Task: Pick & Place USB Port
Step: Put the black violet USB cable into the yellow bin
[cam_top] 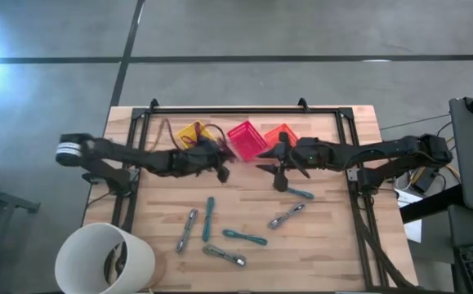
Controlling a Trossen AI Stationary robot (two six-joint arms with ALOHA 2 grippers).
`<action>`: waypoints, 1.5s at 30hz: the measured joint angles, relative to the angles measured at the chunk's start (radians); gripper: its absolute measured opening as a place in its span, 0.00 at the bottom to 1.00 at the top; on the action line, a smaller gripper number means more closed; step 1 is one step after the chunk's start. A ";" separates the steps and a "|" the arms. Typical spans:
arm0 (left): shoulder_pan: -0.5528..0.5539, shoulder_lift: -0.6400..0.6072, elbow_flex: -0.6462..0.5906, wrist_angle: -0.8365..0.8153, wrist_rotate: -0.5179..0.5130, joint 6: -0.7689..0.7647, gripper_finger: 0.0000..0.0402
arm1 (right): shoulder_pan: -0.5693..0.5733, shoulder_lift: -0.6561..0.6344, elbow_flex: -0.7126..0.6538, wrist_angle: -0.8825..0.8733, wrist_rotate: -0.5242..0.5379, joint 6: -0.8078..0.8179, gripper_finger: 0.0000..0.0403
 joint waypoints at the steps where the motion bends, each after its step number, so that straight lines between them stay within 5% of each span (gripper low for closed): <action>1: 0.015 -0.034 0.000 -0.053 -0.024 -0.009 0.04 | 0.000 -0.008 0.000 -0.009 -0.001 0.004 0.41; 6: 0.126 -0.146 0.000 -0.337 -0.086 -0.131 0.04 | 0.009 -0.013 0.000 -0.015 -0.002 0.008 0.40; 10: 0.243 -0.151 -0.002 -0.466 -0.005 -0.232 0.04 | 0.009 0.002 -0.001 -0.013 -0.003 0.002 0.40; 18: 0.389 -0.044 -0.028 -0.430 0.174 -0.250 0.04 | 0.009 0.037 -0.001 -0.015 -0.003 0.000 0.40; 27: 0.431 0.043 -0.029 -0.427 0.353 -0.283 0.04 | 0.009 0.059 -0.001 -0.017 -0.003 -0.052 0.39; 45: 0.441 0.024 -0.009 -0.482 0.344 -0.288 0.27 | 0.009 0.060 -0.001 -0.019 -0.003 -0.058 0.38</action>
